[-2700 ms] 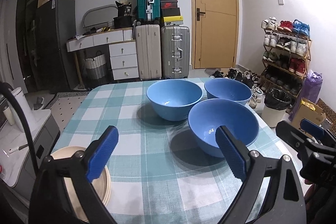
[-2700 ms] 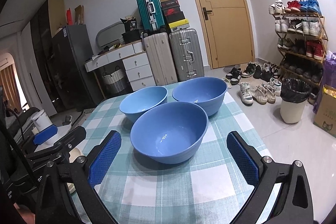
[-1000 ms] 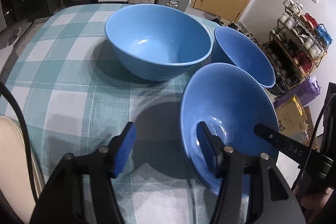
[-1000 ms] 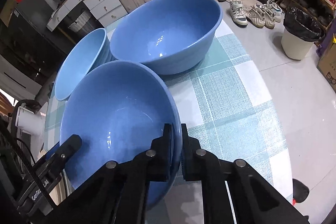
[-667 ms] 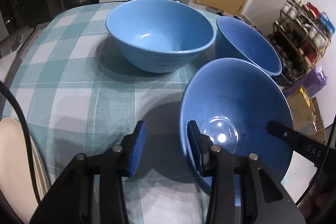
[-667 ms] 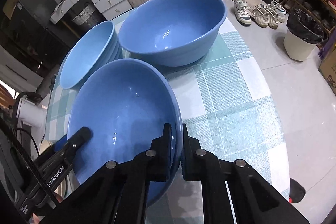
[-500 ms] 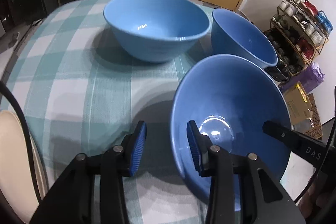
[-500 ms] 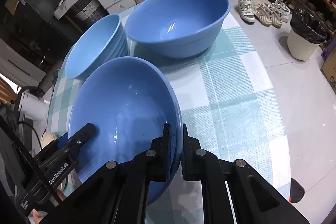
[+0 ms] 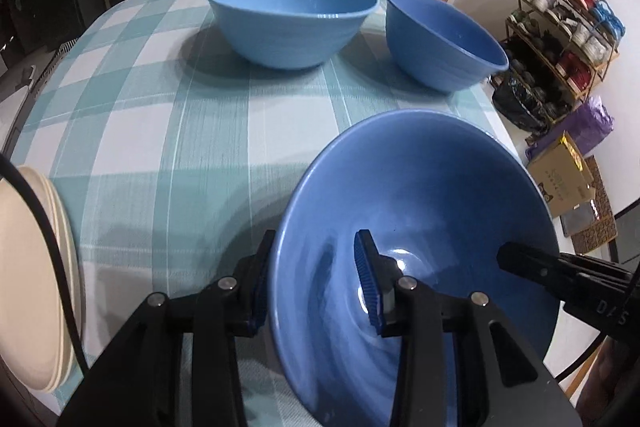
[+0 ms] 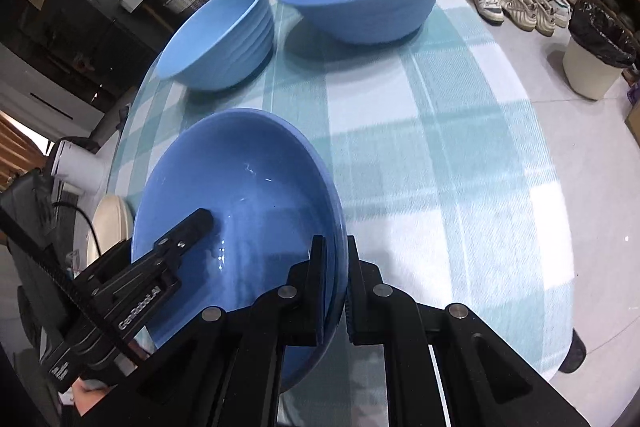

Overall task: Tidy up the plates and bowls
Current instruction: 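Lift the blue bowl with both grippers and carry it toward the other bowls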

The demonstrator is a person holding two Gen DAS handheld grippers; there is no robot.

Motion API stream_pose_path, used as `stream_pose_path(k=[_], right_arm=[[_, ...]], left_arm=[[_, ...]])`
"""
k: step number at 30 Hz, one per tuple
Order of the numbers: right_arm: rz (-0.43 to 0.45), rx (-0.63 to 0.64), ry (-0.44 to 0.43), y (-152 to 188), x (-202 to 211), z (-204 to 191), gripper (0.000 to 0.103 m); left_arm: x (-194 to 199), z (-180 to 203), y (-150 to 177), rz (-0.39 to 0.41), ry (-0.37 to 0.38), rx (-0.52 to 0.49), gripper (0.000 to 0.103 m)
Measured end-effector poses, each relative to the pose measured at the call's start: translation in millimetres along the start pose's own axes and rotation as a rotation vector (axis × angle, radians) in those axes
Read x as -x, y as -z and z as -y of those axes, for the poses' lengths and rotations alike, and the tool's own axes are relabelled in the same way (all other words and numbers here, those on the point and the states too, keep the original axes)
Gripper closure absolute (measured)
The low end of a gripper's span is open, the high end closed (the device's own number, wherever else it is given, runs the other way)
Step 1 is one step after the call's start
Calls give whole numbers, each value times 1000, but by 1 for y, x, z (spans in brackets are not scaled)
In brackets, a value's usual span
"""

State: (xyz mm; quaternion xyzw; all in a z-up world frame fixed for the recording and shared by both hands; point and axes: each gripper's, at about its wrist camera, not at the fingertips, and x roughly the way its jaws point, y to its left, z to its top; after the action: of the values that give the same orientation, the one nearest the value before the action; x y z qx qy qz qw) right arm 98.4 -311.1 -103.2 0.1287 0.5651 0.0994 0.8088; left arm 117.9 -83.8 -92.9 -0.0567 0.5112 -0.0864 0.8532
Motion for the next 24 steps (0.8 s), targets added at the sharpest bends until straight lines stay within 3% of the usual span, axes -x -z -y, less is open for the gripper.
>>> stream_pose_path(k=[10, 20, 22, 24], right_arm=[[18, -7, -12, 33, 10, -4, 96], [78, 4, 25, 33, 15, -13, 96], [94, 15, 22, 33, 18, -15, 90], [124, 28, 6, 34, 22, -17, 76]], left_arm=[[12, -1, 26, 24, -1, -21, 66], [12, -3, 24, 38, -9, -3, 66], [14, -5, 24, 44, -13, 2, 65], [16, -7, 23, 49, -9, 11, 65]])
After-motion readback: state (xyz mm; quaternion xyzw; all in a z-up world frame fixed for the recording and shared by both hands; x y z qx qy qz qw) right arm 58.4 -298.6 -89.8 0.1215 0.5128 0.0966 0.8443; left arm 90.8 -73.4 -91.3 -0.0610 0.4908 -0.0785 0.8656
